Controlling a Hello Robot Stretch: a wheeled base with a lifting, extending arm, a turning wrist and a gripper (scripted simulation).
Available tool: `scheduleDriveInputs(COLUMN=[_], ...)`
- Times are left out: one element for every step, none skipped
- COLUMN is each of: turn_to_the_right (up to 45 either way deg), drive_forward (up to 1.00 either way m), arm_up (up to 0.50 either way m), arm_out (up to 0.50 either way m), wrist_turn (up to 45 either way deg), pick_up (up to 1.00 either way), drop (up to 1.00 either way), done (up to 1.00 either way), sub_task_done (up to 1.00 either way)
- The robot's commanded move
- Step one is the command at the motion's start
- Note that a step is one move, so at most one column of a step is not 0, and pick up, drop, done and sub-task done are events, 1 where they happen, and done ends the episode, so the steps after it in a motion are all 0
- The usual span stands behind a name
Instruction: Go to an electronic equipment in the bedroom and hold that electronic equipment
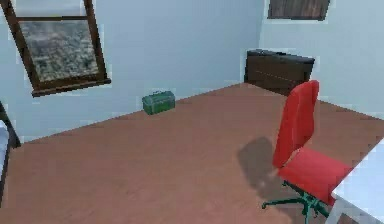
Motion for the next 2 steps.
scheduleDriveInputs(turn_to_the_right=[0.0, 0.0], drive_forward=[1.0, 0.6], arm_up=[0.0, 0.0], arm_out=[0.0, 0.0], wrist_turn=[0.0, 0.0], pick_up=[0.0, 0.0], drop=[0.0, 0.0], done=[0.0, 0.0], sub_task_done=[0.0, 0.0])
